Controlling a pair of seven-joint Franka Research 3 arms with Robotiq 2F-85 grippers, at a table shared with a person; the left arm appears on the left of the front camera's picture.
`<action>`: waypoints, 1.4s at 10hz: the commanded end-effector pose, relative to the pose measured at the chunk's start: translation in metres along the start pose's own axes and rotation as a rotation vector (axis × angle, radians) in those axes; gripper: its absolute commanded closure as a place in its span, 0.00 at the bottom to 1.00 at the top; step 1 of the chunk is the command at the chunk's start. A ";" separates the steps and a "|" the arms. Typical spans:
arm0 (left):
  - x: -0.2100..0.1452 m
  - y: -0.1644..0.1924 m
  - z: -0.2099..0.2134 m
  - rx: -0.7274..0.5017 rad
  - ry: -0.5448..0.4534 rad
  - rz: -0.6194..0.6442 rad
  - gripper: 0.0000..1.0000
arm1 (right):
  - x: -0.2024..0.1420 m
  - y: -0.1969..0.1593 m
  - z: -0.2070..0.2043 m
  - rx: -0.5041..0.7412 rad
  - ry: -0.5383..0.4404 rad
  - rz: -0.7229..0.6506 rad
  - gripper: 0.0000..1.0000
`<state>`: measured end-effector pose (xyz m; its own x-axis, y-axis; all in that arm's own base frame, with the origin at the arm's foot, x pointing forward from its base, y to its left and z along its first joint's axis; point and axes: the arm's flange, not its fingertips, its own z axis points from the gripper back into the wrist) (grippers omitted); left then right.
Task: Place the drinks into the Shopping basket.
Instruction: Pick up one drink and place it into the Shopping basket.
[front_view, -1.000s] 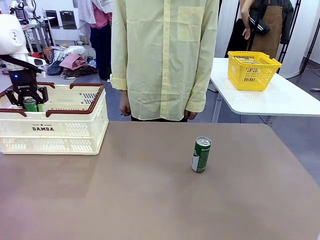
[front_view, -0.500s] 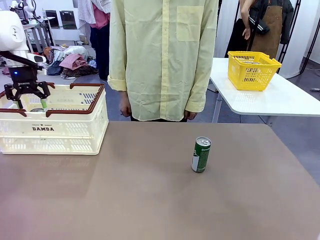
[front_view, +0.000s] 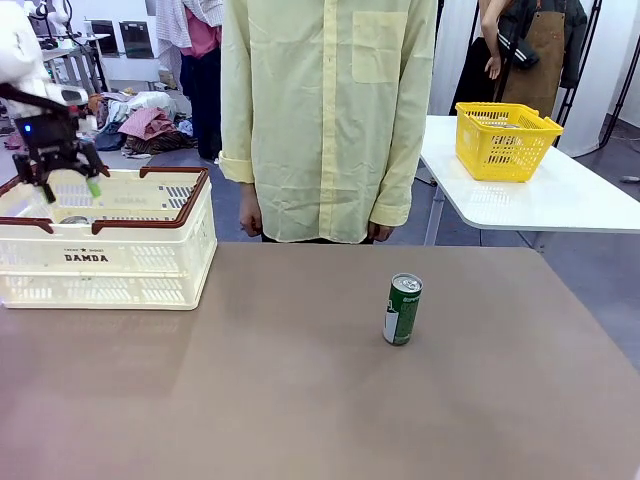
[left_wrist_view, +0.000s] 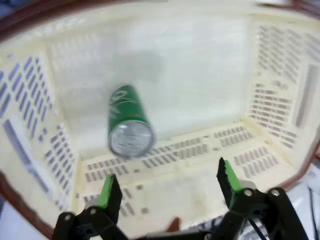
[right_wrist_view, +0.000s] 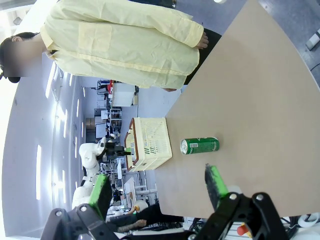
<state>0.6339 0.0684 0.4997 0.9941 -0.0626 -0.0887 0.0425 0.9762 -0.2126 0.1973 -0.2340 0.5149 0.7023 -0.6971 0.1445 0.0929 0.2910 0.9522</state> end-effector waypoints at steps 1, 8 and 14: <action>-0.035 -0.024 0.059 -0.201 -0.270 -0.039 0.00 | 0.002 0.000 -0.001 0.028 -0.007 0.024 0.00; -0.246 0.018 0.084 -1.011 -0.147 -0.723 0.00 | 0.002 0.000 -0.001 0.028 -0.007 0.024 0.00; -0.279 0.087 -0.001 -1.298 -0.187 -0.521 0.00 | 0.002 0.000 -0.001 0.028 -0.007 0.024 0.00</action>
<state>0.3490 0.1535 0.4951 0.8799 -0.2538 0.4016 0.4099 -0.0216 -0.9119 0.1976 -0.2339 0.5148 0.7028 -0.6966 0.1443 0.0935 0.2914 0.9520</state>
